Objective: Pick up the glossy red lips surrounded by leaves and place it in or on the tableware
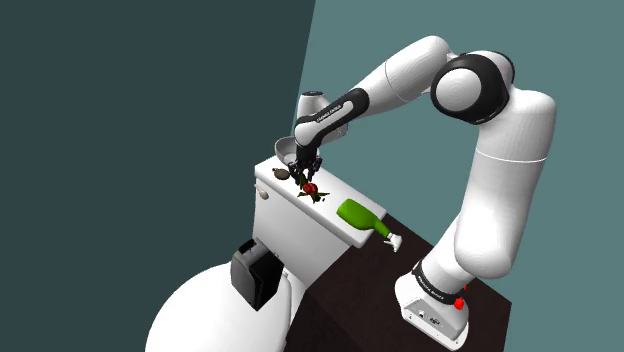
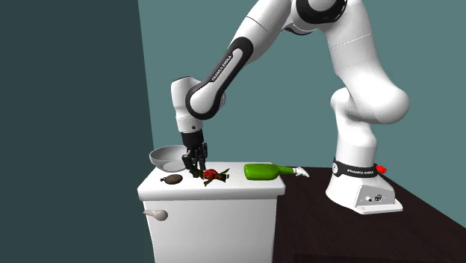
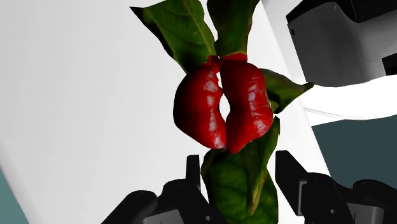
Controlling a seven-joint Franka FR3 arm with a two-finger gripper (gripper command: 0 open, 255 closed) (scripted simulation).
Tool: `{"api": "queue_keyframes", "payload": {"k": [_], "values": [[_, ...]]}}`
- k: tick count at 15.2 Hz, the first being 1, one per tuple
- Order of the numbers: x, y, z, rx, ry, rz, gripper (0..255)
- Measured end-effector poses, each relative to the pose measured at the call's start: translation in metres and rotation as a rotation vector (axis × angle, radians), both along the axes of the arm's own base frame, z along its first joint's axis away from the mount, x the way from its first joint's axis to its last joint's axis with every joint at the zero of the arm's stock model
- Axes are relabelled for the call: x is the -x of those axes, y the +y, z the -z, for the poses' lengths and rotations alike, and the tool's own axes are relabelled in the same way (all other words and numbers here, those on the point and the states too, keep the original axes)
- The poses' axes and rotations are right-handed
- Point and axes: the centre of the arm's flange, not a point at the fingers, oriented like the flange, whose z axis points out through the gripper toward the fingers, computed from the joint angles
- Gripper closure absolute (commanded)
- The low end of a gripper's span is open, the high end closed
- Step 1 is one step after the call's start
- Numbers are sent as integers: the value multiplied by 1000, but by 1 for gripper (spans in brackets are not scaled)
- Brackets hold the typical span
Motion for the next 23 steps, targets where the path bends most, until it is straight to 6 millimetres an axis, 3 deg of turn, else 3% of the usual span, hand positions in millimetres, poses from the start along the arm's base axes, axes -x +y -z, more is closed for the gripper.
{"api": "queue_keyframes", "payload": {"k": [8, 23], "values": [[0, 0, -2, 0, 0, 0, 255], [0, 0, -77, 0, 0, 0, 255]]}}
